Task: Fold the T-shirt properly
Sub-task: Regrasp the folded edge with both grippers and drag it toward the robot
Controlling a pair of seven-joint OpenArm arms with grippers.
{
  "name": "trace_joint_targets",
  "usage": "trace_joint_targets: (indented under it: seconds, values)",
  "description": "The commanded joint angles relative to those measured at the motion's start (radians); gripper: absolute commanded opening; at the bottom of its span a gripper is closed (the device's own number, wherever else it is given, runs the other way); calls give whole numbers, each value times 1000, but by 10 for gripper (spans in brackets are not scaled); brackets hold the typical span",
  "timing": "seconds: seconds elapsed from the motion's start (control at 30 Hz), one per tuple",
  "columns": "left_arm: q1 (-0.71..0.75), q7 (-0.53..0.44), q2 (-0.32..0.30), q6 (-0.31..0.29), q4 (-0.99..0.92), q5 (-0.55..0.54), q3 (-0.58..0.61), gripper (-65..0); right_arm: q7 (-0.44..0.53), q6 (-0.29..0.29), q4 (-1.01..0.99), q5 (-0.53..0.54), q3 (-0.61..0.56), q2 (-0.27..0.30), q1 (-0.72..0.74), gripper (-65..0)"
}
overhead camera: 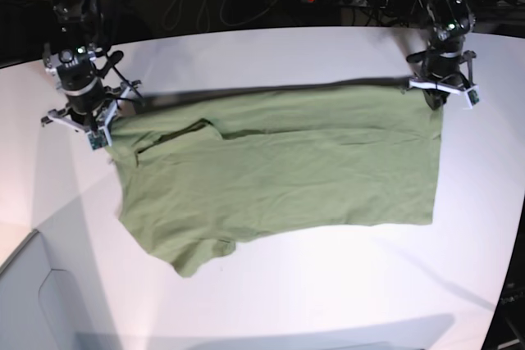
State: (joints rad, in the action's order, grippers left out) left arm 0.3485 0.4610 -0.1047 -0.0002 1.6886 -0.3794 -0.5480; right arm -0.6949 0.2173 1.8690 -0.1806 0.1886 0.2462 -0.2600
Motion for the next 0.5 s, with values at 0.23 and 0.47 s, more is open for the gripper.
trace_joint_targets:
  seconds: [0.23,0.47]
  values:
    - [-42,-20,-37,6,60,6,-5,-650,-68,12,25,-4,-13,29,121,-648]
    - [-36,-20,-36,2,57,6,-5,-650,-91,12,25,-4,-13,28,104,-648]
